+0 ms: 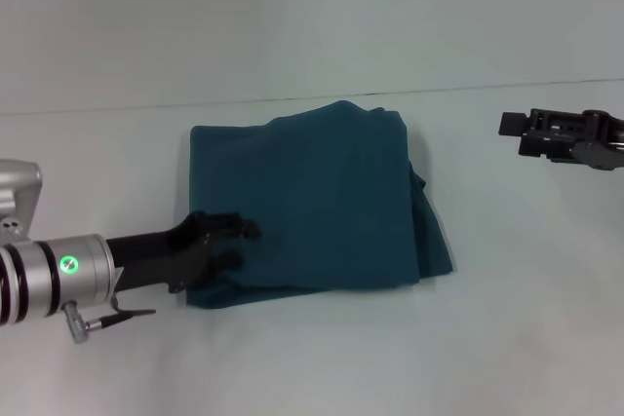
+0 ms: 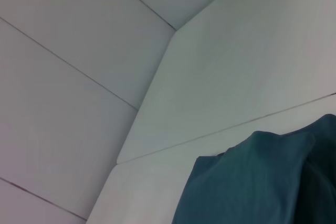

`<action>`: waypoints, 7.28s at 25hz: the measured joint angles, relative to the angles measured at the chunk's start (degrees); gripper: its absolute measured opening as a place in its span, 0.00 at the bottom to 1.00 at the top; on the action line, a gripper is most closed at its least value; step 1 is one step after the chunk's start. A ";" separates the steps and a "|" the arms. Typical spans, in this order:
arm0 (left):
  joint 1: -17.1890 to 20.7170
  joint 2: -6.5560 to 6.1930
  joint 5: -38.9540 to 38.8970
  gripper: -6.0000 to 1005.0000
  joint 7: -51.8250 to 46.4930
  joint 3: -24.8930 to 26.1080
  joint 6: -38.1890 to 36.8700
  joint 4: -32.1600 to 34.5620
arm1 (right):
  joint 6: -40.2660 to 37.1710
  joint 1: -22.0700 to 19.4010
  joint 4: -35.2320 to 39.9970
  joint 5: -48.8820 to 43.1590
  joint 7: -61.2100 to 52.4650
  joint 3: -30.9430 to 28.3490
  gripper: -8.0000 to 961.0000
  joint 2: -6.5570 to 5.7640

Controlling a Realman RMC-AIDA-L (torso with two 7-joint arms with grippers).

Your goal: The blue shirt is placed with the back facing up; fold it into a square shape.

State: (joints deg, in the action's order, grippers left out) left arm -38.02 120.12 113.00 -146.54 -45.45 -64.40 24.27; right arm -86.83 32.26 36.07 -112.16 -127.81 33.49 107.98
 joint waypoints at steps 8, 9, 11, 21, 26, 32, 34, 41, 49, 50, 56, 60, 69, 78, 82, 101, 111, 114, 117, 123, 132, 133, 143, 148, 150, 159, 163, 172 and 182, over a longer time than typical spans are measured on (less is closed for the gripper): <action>3.45 -0.44 -0.98 0.57 -0.86 0.49 -8.41 6.45 | 0.27 0.09 -0.57 -0.06 -0.19 -0.22 0.92 -0.38; 4.21 -0.35 -1.10 0.57 -1.48 0.57 -8.71 7.96 | 0.28 0.09 -0.57 -0.06 -0.19 -0.31 0.92 -0.39; 4.52 -0.26 -0.98 0.57 -2.22 0.51 -8.18 8.69 | 0.41 0.09 -0.57 -0.05 -0.18 -0.45 0.92 -0.37; 3.18 0.09 3.57 0.58 -3.18 -1.53 -3.62 5.31 | 1.03 0.27 -0.60 -0.01 -0.47 -0.28 0.92 -0.29; 4.25 0.31 2.93 0.58 -2.77 -0.28 -8.22 9.25 | 1.17 0.27 -1.14 0.08 -0.53 -0.58 0.92 -0.57; 6.78 0.14 1.92 0.60 -1.84 2.27 -16.44 19.65 | 1.09 0.33 -1.18 0.16 -0.58 -0.60 0.92 -0.68; 5.95 -1.21 3.98 0.60 -0.50 1.82 -17.21 20.31 | 1.20 0.35 -1.19 0.10 -0.58 -0.42 0.92 -0.68; 1.52 -3.38 12.41 0.65 0.40 2.27 -15.56 20.28 | 1.19 0.40 -1.19 0.04 -0.58 -0.21 0.92 -0.63; 0.95 -3.54 11.31 0.87 -0.07 4.77 -11.82 19.98 | 0.76 -0.55 -1.19 -0.06 -0.58 -0.15 0.92 -0.57; 1.01 -3.36 11.06 0.89 -0.14 4.80 -11.77 19.93 | 0.56 -0.74 -1.23 -0.11 -0.59 -0.12 0.92 -0.54; -0.33 -3.65 12.83 0.90 -1.82 3.64 -9.97 16.25 | 0.17 -0.82 -1.27 -1.44 -0.60 -0.09 0.92 -0.32; -0.99 -3.60 13.26 0.90 -1.87 1.62 -7.77 14.60 | 0.04 -0.66 -1.27 -2.33 -0.56 -0.09 0.92 -0.15; -4.41 -3.35 13.65 0.89 -1.95 -5.50 -1.46 9.82 | -0.02 -0.62 -1.27 -2.36 0.01 0.03 0.92 -0.03; -5.33 -3.01 17.44 0.89 -3.99 -6.31 0.37 9.89 | 0.00 -0.92 -1.27 -2.36 0.07 0.34 0.92 0.06; -5.63 -2.92 17.59 0.88 -4.18 -6.64 0.57 9.80 | 0.00 -0.94 -1.27 -2.36 0.09 0.35 0.92 0.10; -8.13 -1.26 20.48 0.86 -6.39 -11.35 1.17 11.94 | 0.23 -0.69 -1.27 -2.35 0.11 0.17 0.92 0.21; -8.47 -0.99 20.68 0.44 -6.39 -12.69 0.80 12.38 | 0.09 -0.99 -1.27 -2.12 0.15 -0.08 0.92 0.21; -8.44 -0.87 20.70 0.35 -6.29 -13.09 -0.13 13.17 | 0.08 -0.86 -1.27 -2.07 0.20 -0.09 0.92 0.21; -7.22 -0.20 20.70 0.25 -6.05 -13.17 -2.99 16.23 | 0.03 -0.64 -1.27 -2.01 0.19 -0.09 0.92 0.25; 2.08 2.45 20.69 0.22 -8.21 -12.87 -12.22 31.49 | -0.02 -0.35 -1.27 -1.98 -0.21 -0.08 0.92 0.63; 9.78 2.79 20.70 0.16 -6.62 -5.65 -20.75 38.25 | -0.25 0.36 -1.27 -1.91 -0.55 -0.05 0.92 1.14; 9.74 2.66 20.70 0.16 -6.21 -5.26 -21.27 37.72 | -0.39 0.49 -1.27 -1.91 -0.55 -0.05 0.92 1.19; 8.69 1.56 22.26 0.15 -5.69 -1.34 -21.36 33.23 | -1.06 0.59 -1.27 -1.91 -0.58 0.08 0.92 1.22; 7.66 0.76 23.12 0.18 -5.40 -0.03 -22.28 30.98 | -1.06 0.34 -1.27 -1.93 -0.46 -0.01 0.92 1.18; 7.58 0.61 23.22 0.20 -5.40 1.82 -23.23 31.22 | -1.06 0.34 -1.27 -1.95 -0.43 0.01 0.92 1.18; 9.94 1.10 14.67 0.46 -5.14 14.50 -28.67 33.34 | -1.08 0.28 -1.29 -2.24 -0.27 0.22 0.92 1.17; 9.83 1.46 9.99 0.66 -4.77 14.10 -29.15 26.01 | -1.15 0.26 -1.32 -2.35 0.00 0.77 0.92 1.18; 8.68 1.51 13.30 0.75 -2.87 11.31 -21.32 16.46 | -1.00 0.26 -1.36 -2.36 0.17 1.23 0.92 1.18; 9.95 0.90 9.52 0.74 7.51 16.13 -33.70 20.47 | -5.81 0.71 0.03 -2.35 1.89 3.47 0.92 1.08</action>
State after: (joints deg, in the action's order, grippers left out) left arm -28.07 121.02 122.52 -139.03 -29.32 -98.11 44.74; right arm -92.64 32.96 36.10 -114.52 -125.92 36.96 109.06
